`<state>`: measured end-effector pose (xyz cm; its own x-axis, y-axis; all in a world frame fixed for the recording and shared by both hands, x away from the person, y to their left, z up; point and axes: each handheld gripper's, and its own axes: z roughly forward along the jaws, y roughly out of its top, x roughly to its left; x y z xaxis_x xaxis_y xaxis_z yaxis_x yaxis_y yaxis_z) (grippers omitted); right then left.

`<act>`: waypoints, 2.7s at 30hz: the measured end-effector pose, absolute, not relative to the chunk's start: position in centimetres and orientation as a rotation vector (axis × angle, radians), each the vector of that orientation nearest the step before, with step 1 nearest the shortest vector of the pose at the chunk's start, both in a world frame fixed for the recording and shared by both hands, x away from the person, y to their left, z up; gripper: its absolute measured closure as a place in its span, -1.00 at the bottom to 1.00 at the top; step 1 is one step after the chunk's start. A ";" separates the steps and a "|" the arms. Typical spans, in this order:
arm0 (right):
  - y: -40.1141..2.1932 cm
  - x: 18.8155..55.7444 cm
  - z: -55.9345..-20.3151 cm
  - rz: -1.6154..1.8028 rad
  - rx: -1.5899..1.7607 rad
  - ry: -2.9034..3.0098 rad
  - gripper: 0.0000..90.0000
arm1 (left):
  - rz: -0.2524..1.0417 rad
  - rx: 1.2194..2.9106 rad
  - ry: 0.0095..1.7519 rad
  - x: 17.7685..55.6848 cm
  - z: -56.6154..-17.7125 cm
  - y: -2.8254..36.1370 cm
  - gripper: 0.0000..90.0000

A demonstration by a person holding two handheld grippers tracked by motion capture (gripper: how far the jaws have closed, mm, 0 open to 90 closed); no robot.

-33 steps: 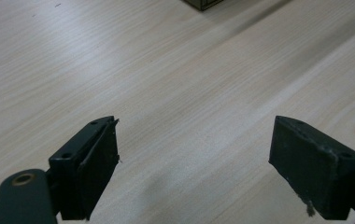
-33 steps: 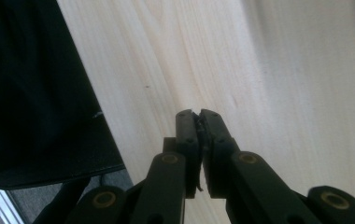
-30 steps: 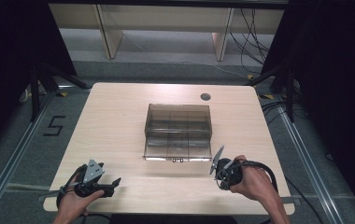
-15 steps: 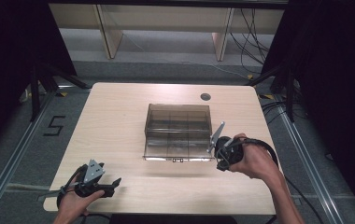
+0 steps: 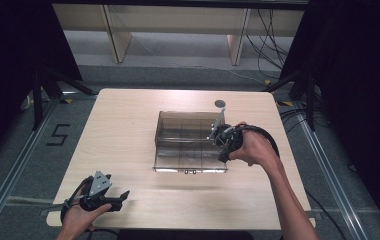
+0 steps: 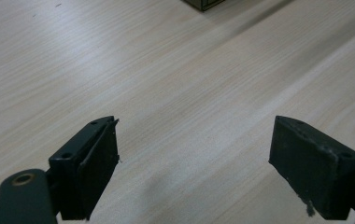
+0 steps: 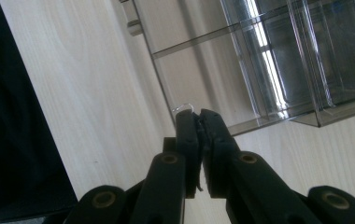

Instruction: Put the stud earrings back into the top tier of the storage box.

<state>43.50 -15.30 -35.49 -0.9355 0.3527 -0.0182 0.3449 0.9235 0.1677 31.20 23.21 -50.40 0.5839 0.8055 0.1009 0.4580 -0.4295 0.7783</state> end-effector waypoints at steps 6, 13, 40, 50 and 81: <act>-15.0 44.4 -36.7 0.248 0.577 3.046 0.93 | 0.611 2.086 0.999 31.2 -50.4 23.2 -0.66; -14.9 44.9 -37.6 0.227 0.626 3.069 0.92 | 0.598 2.092 0.997 31.3 -50.4 23.2 -0.67; -17.0 42.5 -35.9 0.343 0.667 2.993 0.58 | 0.615 2.086 1.000 31.2 -50.4 23.3 -0.66; -18.8 41.1 -37.0 0.407 0.694 2.968 0.45 | 0.612 2.102 1.008 31.3 -50.4 23.3 -0.67; -23.1 38.3 -40.8 0.672 0.920 2.790 -0.17 | 0.619 2.087 1.000 31.3 -50.4 23.3 -0.67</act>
